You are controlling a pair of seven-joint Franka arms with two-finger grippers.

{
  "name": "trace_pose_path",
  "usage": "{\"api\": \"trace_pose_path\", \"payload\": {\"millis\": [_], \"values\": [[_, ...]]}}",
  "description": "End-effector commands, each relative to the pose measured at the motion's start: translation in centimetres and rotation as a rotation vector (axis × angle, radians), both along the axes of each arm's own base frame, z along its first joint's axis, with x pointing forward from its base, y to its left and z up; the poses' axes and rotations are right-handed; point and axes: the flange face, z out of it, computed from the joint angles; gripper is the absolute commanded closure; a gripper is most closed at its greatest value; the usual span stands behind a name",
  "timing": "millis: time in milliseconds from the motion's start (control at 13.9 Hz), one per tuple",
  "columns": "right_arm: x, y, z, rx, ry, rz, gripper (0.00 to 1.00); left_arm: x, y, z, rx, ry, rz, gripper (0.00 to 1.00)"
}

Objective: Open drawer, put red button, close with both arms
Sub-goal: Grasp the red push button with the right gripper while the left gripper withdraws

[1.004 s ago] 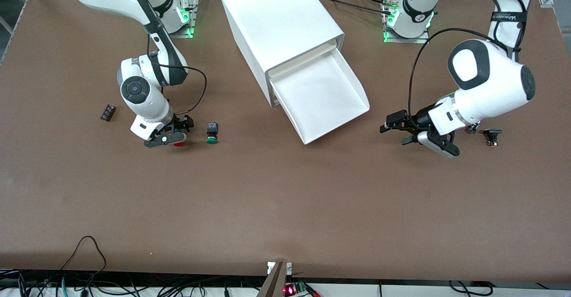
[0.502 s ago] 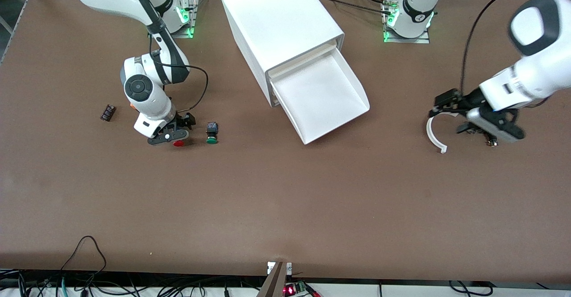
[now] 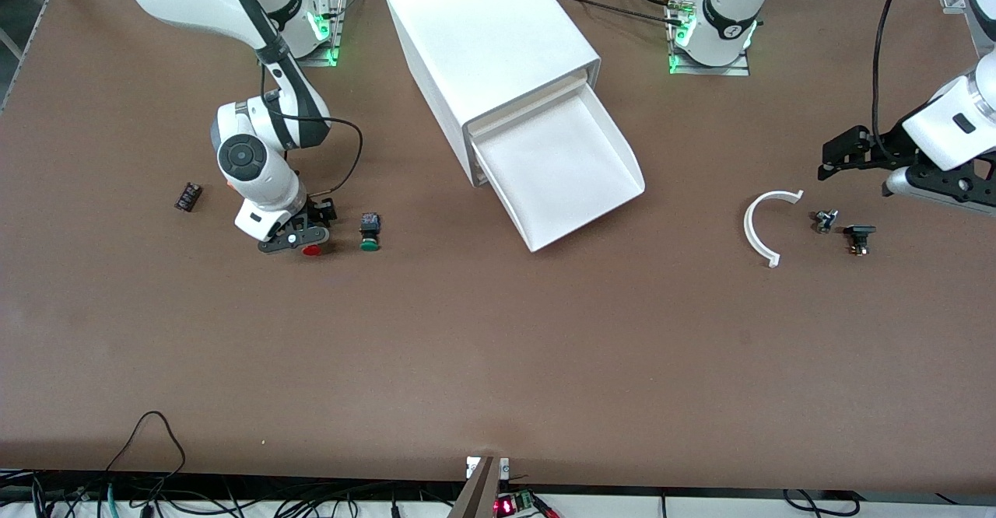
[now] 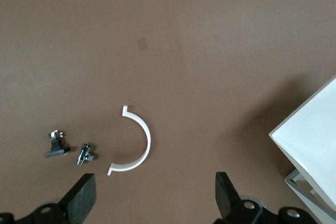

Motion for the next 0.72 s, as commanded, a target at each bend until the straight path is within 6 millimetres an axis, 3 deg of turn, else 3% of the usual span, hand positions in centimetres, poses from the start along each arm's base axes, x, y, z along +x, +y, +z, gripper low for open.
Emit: {"api": "trace_pose_path", "payload": {"millis": [0,143,645], "values": [[-0.1,0.2,0.1,0.007,-0.013,0.017,0.55,-0.6,-0.3,1.3,0.049,0.02,0.06,0.0],[-0.1,1.0,0.2,0.012,-0.012,0.013,0.67,-1.0,-0.5,2.3,0.048,0.0,0.068,0.0],[0.7,1.7,1.6,0.024,-0.042,0.025,0.78,-0.7,-2.7,3.1,0.049,-0.029,0.089,0.0]]}}
